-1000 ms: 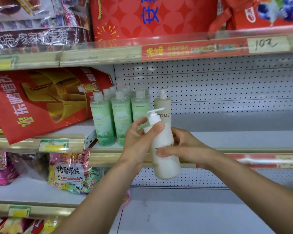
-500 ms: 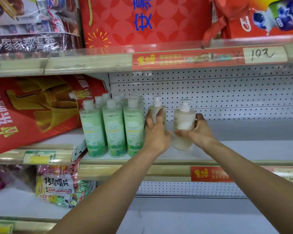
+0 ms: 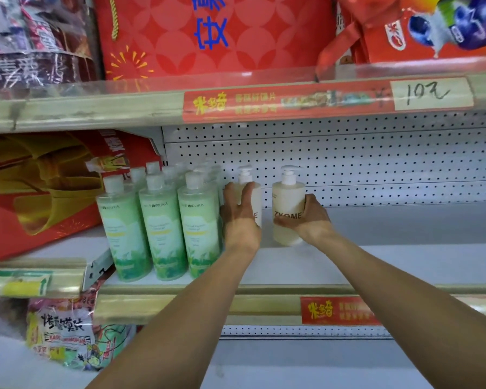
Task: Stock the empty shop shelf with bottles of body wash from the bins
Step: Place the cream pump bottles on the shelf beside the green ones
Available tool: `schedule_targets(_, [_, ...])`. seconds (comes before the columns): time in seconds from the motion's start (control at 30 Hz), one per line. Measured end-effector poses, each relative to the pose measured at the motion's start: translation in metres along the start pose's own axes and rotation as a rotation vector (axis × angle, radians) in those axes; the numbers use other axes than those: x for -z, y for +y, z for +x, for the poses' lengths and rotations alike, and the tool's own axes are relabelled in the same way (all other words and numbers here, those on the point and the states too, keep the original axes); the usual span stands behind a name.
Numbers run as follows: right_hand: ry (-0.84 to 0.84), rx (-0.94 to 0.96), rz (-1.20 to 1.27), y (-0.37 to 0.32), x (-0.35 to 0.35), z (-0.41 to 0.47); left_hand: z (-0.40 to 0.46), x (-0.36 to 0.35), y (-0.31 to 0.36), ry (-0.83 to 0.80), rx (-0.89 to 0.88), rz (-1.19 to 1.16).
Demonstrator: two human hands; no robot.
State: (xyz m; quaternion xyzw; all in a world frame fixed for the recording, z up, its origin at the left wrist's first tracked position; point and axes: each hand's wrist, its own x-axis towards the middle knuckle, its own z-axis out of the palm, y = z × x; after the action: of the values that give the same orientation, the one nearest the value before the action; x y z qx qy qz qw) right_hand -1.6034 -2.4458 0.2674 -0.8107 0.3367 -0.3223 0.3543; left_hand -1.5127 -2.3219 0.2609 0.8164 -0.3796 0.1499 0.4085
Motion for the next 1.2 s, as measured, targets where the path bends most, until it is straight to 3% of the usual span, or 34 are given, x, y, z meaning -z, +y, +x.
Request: schedule_targets(1.2, [-0.083,-0.008,0.053,-0.002,-0.021,0.045,0.02,-0.009,0.007,-0.088,0.034,0.13])
